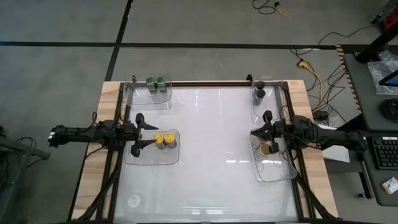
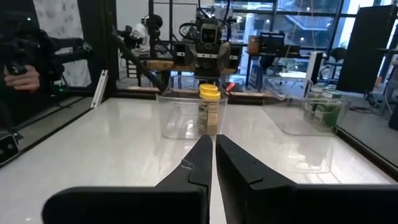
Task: Sort spices by type
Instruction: Return to Home Position
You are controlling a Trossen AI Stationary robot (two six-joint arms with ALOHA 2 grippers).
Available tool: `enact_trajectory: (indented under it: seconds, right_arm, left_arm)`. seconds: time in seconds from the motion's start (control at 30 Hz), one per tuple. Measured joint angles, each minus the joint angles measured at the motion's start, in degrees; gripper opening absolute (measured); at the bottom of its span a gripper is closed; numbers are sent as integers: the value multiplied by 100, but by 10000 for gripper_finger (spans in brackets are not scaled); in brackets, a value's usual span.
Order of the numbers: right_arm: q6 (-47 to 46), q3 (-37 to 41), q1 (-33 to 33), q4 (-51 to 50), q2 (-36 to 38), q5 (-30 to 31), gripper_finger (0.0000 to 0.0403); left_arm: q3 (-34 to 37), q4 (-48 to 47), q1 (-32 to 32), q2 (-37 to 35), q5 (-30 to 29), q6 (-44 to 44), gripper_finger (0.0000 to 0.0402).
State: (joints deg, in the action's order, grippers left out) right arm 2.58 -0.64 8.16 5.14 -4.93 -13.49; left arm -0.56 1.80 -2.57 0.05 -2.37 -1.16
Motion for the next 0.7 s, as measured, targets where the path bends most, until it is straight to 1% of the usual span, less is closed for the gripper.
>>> enact_trajectory:
  seconds: [0.27,0.5,0.7]
  right_arm:
    - [3,2,0,45,-11,1,13]
    - [-387,2,0,-72,-13,1,13]
    - [-410,2,0,-59,-13,1,13]
  left_arm:
    - [0,-35,0,239,6,-129,251]
    - [-103,-92,0,407,-3,-132,251]
    - [-166,-77,0,488,-3,-132,251]
